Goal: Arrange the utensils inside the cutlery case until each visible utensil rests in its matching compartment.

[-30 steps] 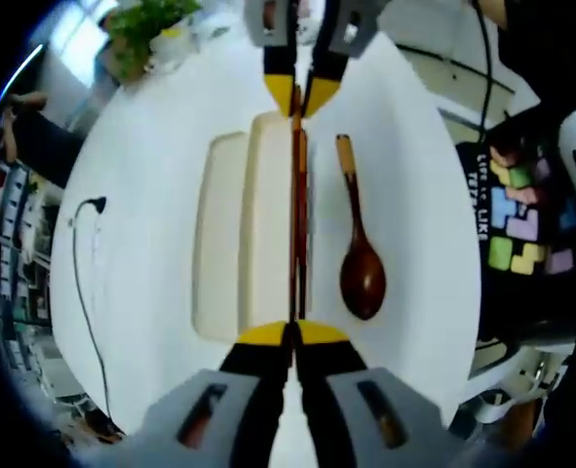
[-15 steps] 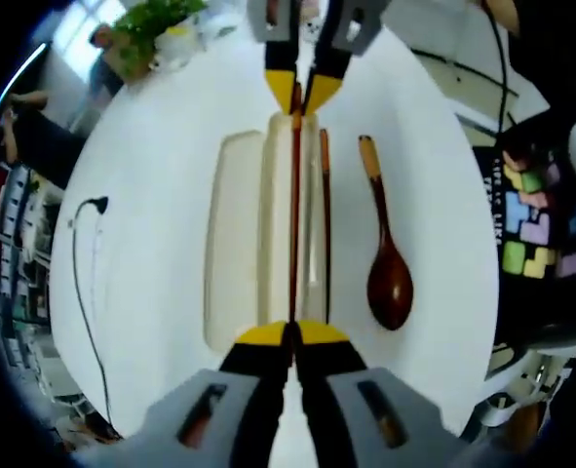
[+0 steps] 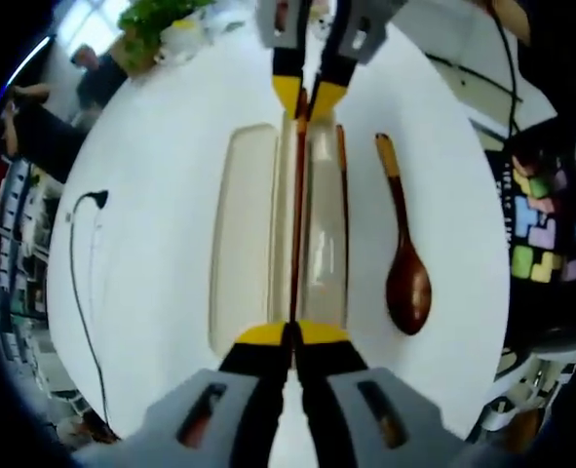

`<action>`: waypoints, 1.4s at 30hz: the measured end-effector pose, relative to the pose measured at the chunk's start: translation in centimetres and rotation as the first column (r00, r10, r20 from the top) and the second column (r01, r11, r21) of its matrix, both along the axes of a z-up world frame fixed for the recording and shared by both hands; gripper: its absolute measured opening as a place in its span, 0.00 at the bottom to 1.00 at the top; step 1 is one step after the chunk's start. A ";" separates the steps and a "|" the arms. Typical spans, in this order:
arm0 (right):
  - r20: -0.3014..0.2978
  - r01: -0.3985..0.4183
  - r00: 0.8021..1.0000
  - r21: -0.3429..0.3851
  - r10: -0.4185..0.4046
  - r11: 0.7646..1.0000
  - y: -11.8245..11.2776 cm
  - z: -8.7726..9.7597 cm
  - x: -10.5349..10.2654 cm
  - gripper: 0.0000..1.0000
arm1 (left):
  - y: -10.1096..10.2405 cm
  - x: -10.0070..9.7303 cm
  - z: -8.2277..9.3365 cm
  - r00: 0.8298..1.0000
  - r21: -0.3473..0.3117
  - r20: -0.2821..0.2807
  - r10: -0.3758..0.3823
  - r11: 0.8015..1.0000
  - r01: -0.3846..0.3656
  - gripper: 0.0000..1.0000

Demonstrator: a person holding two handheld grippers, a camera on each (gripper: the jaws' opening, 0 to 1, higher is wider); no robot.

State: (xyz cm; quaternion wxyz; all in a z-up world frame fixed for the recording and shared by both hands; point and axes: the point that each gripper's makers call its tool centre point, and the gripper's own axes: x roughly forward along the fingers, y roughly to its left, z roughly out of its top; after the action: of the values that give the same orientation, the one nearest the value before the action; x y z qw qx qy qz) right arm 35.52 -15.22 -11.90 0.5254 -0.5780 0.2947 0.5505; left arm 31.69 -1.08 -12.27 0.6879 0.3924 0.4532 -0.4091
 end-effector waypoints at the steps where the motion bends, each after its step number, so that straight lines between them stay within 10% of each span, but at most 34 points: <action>1: -0.002 0.001 1.000 0.000 -0.001 1.000 0.0 -0.2 0.0 0.04 | 0.1 0.1 0.0 1.000 0.001 0.001 0.001 1.000 -0.001 0.02; 42: -0.009 -0.021 1.000 -0.006 0.021 1.000 0.2 -2.4 0.6 0.05 | 0.0 -0.3 -1.6 1.000 0.021 0.005 0.008 1.000 -0.008 0.03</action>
State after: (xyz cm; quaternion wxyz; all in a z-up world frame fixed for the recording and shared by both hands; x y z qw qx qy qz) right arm 36.09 -14.98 -14.28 0.5166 -0.5802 0.2926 0.5575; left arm 31.40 -1.03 -13.84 0.6866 0.3988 0.4573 -0.4005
